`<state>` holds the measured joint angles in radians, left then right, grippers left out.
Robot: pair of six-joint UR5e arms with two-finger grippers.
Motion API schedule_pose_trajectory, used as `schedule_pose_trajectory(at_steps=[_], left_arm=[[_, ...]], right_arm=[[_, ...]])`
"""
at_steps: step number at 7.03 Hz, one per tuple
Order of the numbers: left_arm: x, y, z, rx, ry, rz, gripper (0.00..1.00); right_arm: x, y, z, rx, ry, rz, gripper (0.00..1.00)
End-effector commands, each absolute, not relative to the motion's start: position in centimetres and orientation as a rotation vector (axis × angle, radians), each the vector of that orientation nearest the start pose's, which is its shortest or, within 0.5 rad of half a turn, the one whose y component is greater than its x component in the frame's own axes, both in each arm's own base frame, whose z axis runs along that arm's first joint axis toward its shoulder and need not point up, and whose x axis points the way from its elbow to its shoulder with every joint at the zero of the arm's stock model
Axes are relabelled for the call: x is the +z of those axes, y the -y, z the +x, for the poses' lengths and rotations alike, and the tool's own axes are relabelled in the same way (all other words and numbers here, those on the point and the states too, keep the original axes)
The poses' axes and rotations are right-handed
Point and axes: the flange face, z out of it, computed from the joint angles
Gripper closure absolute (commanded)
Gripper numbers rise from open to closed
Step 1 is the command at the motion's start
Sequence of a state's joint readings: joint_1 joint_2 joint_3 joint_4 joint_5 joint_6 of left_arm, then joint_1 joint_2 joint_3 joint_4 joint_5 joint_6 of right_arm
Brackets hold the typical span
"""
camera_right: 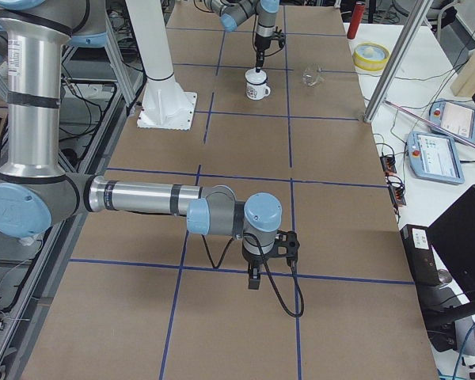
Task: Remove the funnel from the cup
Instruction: 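Lower the lid onto the mug opening with the left gripper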
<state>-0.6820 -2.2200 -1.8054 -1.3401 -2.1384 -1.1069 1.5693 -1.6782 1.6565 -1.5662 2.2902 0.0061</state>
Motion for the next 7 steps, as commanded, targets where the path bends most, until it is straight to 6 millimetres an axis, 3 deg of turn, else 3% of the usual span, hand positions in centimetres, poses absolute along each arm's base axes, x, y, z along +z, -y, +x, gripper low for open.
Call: schedule_pose_trajectory(at_steps=[1, 7], left_arm=[[20.54, 46.35, 44.52, -0.021, -0.826, -0.118, 0.01], [20.53, 46.3, 44.49, -0.021, -0.833, -0.115, 0.0]], right_arm=[[67.01, 44.51, 6.7, 0.01, 0.719, -0.019, 0.0], [67.01, 44.51, 6.7, 0.01, 0.719, -0.019, 0.0]])
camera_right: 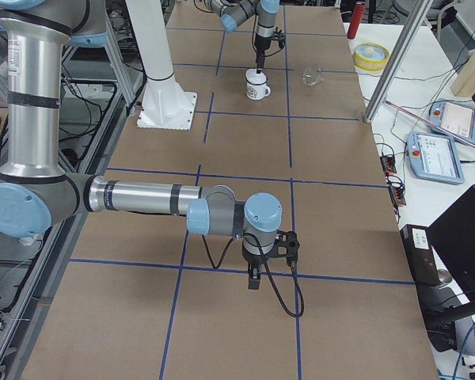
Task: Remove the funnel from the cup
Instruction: 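Open the left gripper to release the lid knob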
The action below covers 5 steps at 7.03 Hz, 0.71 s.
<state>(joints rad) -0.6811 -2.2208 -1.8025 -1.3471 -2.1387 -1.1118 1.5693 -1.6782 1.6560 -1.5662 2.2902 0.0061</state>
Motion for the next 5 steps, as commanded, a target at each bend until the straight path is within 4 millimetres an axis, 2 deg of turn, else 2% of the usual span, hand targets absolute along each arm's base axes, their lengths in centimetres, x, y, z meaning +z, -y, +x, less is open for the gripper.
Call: schedule_pose_trajectory(at_steps=[1, 2, 5], left_arm=[[20.7, 46.2, 44.7, -0.014, -0.85, -0.105, 0.0], [20.9, 45.5, 45.7, -0.004, -0.854, -0.112, 0.0], [20.8, 44.8, 46.3, -0.002, -0.854, -0.124, 0.0]], right_arm=[[67.0, 44.5, 6.7, 0.01, 0.719, -0.019, 0.0], [67.0, 44.5, 6.7, 0.01, 0.719, -0.019, 0.0], [67.0, 44.5, 6.7, 0.01, 0.719, -0.019, 0.0]])
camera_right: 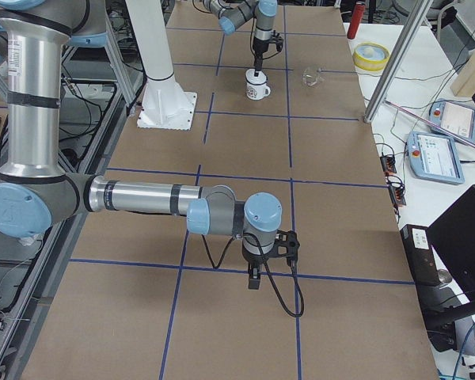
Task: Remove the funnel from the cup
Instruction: 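Open the left gripper to release the lid knob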
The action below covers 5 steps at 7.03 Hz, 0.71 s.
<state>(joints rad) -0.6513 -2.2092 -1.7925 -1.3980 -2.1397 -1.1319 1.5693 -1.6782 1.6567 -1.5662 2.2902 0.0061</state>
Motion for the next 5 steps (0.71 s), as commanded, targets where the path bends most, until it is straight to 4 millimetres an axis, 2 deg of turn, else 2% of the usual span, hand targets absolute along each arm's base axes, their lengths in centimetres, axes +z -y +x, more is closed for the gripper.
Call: schedule_pose_trajectory(at_steps=[1, 5], left_arm=[[20.84, 44.77, 46.36, -0.001, -0.853, -0.127, 0.0], [20.91, 43.81, 47.34, 0.018, -0.85, -0.135, 0.0]], right_arm=[[67.01, 44.51, 6.7, 0.01, 0.719, -0.019, 0.0], [67.08, 44.5, 6.7, 0.011, 0.719, -0.02, 0.0]])
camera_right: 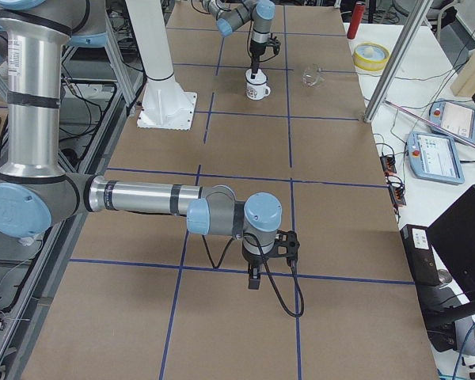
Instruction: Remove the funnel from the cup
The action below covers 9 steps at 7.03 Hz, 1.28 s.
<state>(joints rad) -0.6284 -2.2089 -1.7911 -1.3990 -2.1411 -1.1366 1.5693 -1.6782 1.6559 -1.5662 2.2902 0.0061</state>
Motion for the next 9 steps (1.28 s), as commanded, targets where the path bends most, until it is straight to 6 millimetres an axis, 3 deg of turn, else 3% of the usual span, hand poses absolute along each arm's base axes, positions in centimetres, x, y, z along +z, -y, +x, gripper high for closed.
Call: schedule_pose_trajectory(at_steps=[1, 7, 8, 9], left_arm=[[21.1, 43.6, 47.8, 0.022, -0.845, -0.141, 0.0], [20.6, 43.3, 47.4, 0.03, -0.856, -0.128, 0.0], [19.4, 43.0, 46.4, 0.034, -0.879, -0.108, 0.0], [19.0, 43.9, 44.1, 0.018, -0.897, -0.078, 0.0]], right_arm=[[67.1, 44.5, 6.7, 0.011, 0.719, -0.02, 0.0], [67.1, 44.5, 6.7, 0.011, 0.719, -0.02, 0.0], [67.0, 44.5, 6.7, 0.01, 0.719, -0.019, 0.0], [67.0, 44.5, 6.7, 0.01, 0.719, -0.019, 0.0]])
